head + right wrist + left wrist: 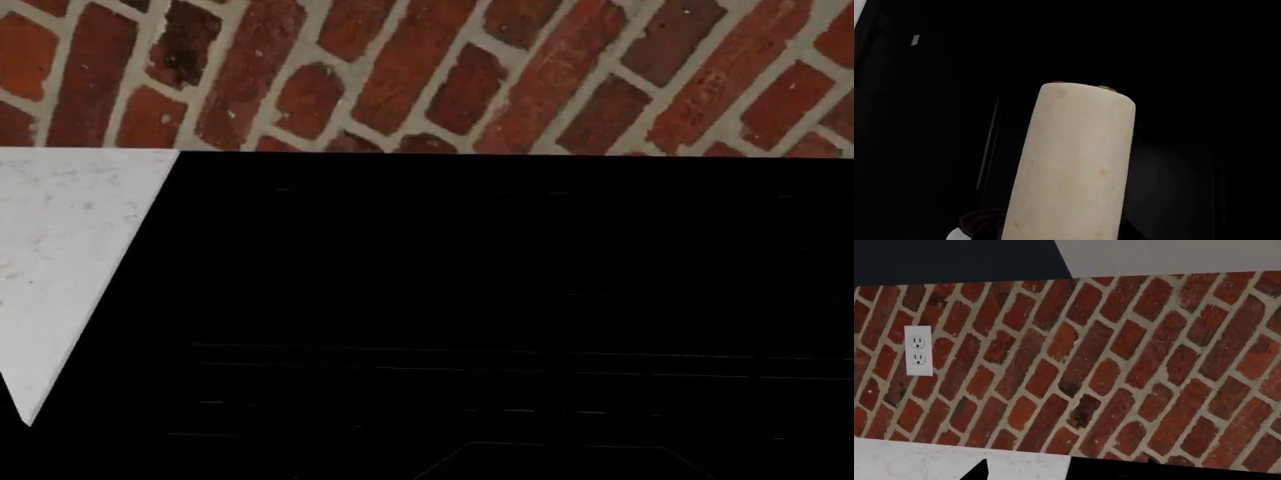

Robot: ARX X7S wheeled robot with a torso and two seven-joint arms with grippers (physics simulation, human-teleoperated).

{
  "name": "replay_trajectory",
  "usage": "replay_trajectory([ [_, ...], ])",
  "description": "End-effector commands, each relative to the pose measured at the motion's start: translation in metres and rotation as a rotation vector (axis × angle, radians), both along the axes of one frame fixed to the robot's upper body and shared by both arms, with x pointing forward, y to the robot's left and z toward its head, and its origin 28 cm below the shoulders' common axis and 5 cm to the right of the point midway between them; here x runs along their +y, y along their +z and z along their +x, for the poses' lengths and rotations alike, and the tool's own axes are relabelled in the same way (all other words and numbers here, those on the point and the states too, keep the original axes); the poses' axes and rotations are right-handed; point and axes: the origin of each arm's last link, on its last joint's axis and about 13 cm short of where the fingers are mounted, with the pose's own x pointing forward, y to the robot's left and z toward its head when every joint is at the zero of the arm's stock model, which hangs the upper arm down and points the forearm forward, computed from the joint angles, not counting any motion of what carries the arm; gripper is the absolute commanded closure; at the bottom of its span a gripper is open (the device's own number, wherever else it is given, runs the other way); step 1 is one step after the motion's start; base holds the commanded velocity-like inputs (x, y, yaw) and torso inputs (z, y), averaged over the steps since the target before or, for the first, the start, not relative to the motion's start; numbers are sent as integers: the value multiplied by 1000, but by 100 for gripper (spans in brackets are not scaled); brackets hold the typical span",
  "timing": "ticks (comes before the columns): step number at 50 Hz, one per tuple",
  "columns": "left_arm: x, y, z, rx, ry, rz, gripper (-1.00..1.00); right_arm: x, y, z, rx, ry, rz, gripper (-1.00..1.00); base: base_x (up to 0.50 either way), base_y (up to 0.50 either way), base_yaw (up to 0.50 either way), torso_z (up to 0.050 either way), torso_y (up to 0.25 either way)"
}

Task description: Pick the burrito from the counter and place it in the microwave.

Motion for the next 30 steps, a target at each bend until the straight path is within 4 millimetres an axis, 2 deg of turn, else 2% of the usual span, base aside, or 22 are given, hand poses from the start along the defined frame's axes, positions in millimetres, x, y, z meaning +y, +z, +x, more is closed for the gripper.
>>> replay_trajectory([
  [1, 0, 1, 0, -2, 1, 7, -100, 0, 28, 12, 2, 0, -8, 100, 0, 0, 0, 0, 0],
  [15, 0, 0, 0, 2, 0, 6, -100, 7, 70, 27, 3, -2, -23, 100, 0, 0, 0, 1, 0],
  [26, -4, 1, 2, 4, -1, 1, -100, 19, 89, 31, -29, -27, -81, 100, 0, 0, 0, 0, 1],
  [30, -5, 0, 2, 4, -1, -1, -100, 22, 97, 27, -39, -11, -75, 100, 0, 0, 0, 0, 0],
])
